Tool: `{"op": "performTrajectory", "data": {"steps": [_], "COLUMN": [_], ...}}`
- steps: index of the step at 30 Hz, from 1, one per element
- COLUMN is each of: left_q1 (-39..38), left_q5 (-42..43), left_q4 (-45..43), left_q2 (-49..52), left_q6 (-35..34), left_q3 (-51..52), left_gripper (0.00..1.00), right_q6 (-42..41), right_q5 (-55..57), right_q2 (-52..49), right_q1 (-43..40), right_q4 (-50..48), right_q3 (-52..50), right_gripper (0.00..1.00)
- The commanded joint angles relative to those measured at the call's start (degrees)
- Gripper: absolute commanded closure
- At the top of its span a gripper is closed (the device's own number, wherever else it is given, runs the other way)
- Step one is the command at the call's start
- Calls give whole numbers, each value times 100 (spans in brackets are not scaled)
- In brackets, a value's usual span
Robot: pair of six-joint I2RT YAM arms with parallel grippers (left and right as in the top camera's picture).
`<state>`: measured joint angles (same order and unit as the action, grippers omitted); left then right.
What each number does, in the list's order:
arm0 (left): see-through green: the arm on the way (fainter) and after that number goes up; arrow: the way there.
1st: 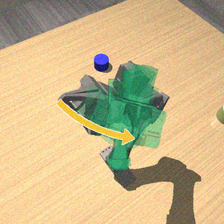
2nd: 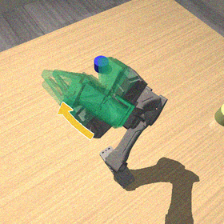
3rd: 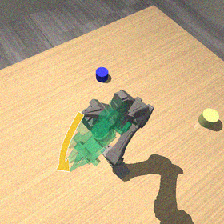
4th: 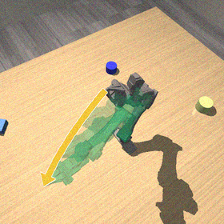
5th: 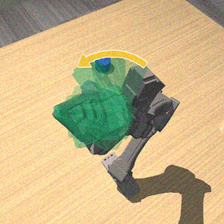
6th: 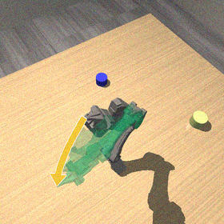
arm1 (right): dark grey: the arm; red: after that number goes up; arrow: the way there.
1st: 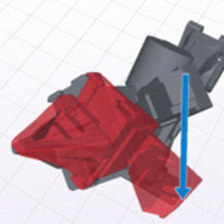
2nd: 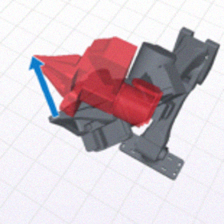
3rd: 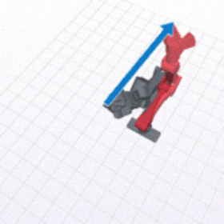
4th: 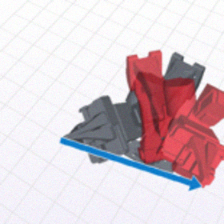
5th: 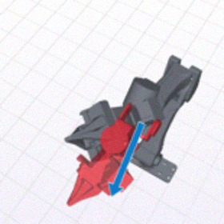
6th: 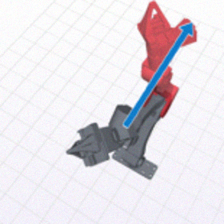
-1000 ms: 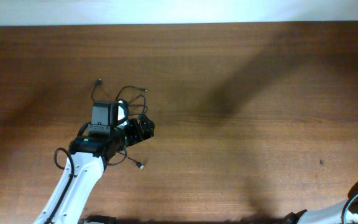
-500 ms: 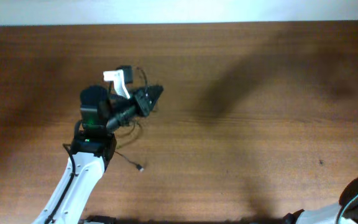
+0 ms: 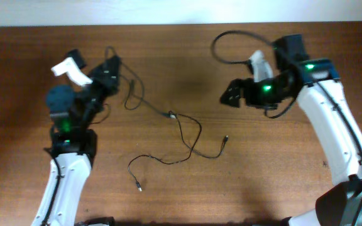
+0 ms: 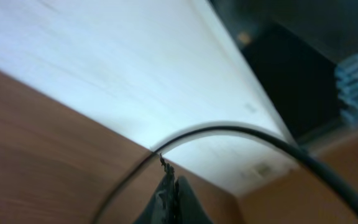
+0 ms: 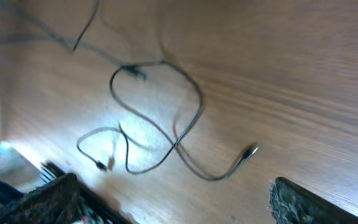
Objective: Untangle cables
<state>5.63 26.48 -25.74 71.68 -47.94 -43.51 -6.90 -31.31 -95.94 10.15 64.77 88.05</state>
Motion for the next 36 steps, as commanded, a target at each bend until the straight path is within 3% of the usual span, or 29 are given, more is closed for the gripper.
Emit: {"op": "performTrajectory", "data": {"steps": [1,4,6,8,10,12,13,15,18,20,21,23,25,27,34,35,36], "left_q1": [1150,1917,2072,2076,2074,2074,2074,2074,2074,2074,2074,2074,2074,2074,2074,2074,2074], "left_q5": [-494,-748,-1119,-2022,-2035,-2037,-2041,-2050,-2050,-2050,-2052,-2050,-2046,-2052,-2033,-2035,-2048], "left_q4": [382,2081,3285,4653,5471,6015,6186,6255,6269,6290,6297,6282,6312,6301,6363,6376,6378], "left_q2": [-142,-142,-140,-140,-140,-140,-140,-138,-129,-131,-129,-129,-129,-129,-129,-129,-129], "left_q6": [269,581,774,772,772,774,774,772,772,774,774,772,772,772,774,774,774], "left_q3": [-17,-17,-17,-15,-15,-15,-15,-15,-15,-15,-13,-13,-13,-4,-4,-4,-4], "left_gripper": [100,100,100,100,91,81,75,74,77,78,78,78,75,99,92,89,90], "right_q6": [94,238,1322,1961,2822,2876,2876,2874,2782,1882,1915,2771,2769,2767,2765,2736,2494], "right_q5": [697,1202,1117,994,1075,938,498,-133,-428,-234,-247,772,2044,2361,2896,2846,2833], "right_q2": [96,96,90,42,-98,-90,-90,-92,-92,-92,-92,-120,-214,-474,-1353,-1357,-1357], "right_q1": [693,1316,1733,2181,2579,2667,2667,2667,2667,2664,2708,2983,3311,3410,3403,3405,3405], "right_q4": [-44,-1010,-2229,-2730,-2815,-2474,-2122,-1770,-1882,-2267,-2365,-2378,-2706,-3289,-4207,-4194,-4142], "right_q3": [-297,-1333,-2227,-2485,-2485,-2483,-2483,-2483,-2483,-2483,-2485,-2490,-2490,-2490,-2490,-2490,-2490], "right_gripper": [1,2,2,2,2,2,2,2,2,2,2,2,2,2,1,9,39]}}
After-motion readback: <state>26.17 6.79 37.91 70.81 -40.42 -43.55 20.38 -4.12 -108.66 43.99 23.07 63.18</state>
